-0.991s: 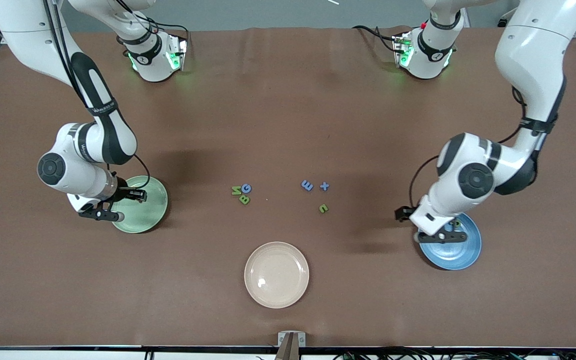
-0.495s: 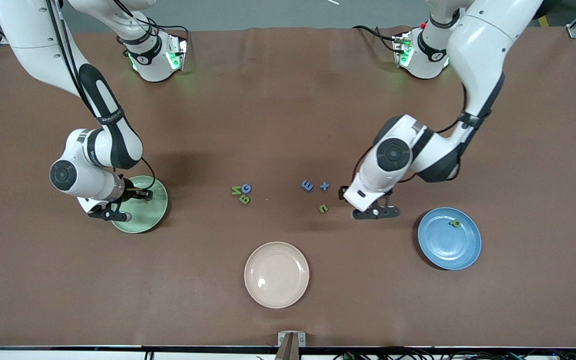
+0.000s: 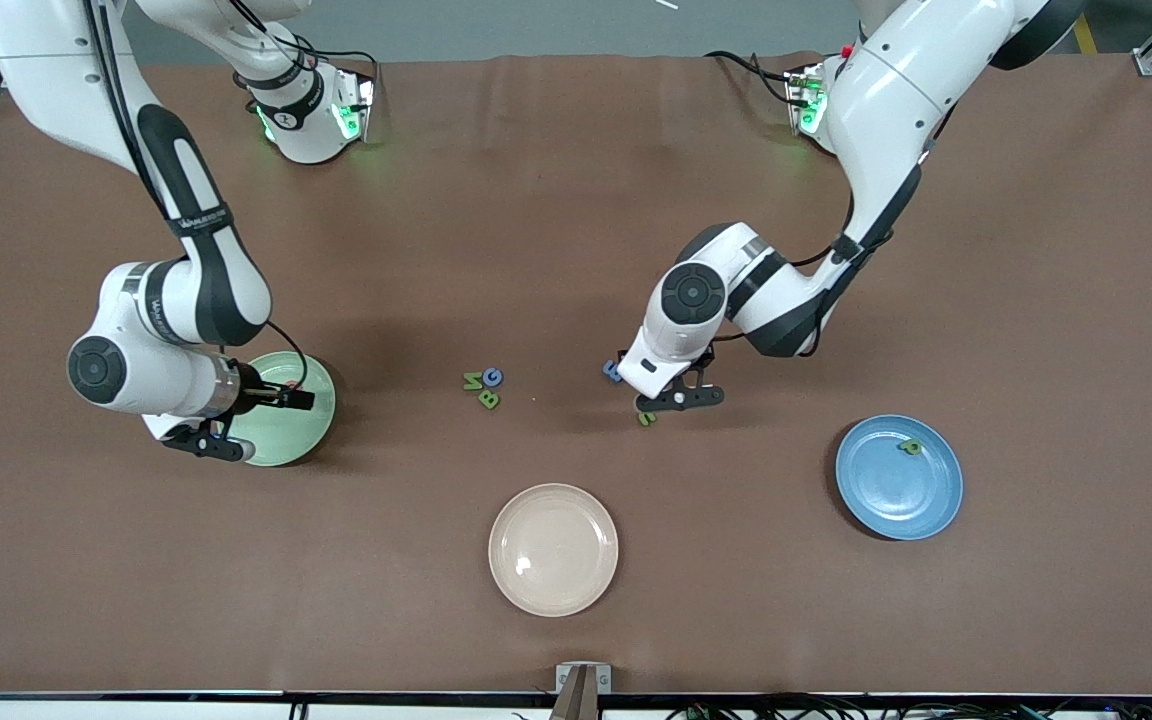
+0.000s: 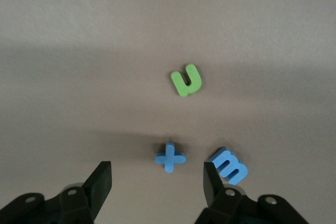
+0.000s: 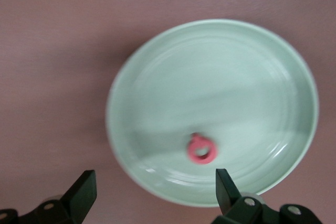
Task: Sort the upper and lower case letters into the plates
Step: 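Move the left gripper to the blue x, the right to the green B, then grasp the blue x and green B with the left and right grippers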
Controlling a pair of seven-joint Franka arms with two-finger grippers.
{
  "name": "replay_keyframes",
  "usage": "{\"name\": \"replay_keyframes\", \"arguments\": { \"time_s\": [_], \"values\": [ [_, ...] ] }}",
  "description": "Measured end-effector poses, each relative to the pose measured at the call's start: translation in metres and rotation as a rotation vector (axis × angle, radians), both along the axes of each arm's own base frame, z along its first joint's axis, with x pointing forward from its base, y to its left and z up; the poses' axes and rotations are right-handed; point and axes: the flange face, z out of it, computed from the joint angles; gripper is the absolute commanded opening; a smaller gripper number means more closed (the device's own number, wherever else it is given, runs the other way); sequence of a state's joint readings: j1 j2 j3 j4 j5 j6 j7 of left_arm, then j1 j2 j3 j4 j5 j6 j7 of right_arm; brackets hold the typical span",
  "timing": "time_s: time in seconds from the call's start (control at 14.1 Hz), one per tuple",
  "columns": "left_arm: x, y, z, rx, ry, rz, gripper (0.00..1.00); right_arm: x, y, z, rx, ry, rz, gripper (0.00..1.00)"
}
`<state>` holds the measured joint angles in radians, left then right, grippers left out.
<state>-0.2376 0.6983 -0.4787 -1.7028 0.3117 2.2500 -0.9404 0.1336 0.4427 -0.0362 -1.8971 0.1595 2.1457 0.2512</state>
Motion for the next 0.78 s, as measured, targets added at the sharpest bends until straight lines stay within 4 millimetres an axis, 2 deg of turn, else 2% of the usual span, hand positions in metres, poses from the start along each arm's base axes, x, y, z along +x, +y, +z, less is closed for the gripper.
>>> {"name": "replay_keyframes", "arguments": {
  "time_s": [0.21,0.35,0.5,0.64,0.78],
  "values": [
    [-0.003,-0.002,-0.01,0.008,0.011,0.005,0.69,-0.011,0.082,0.001,-0.035,-0.013,-0.086,1.0],
    [-0.003,-0.002,-0.015,0.011,0.018,0.005,0.68,-0.025,0.146,-0.003,-0.052,-0.046,-0.141,1.0],
    [-0.004,-0.003,-0.021,0.006,0.021,0.004,0.68,-0.042,0.196,-0.011,-0.057,-0.076,-0.174,1.0],
    [-0.005,-0.004,-0.027,-0.003,0.021,0.005,0.68,-0.052,0.225,-0.021,-0.056,-0.101,-0.217,1.0],
    [-0.005,-0.004,-0.033,-0.004,0.028,0.005,0.66,-0.055,0.239,-0.035,-0.051,-0.13,-0.284,1.0]
  ]
}}
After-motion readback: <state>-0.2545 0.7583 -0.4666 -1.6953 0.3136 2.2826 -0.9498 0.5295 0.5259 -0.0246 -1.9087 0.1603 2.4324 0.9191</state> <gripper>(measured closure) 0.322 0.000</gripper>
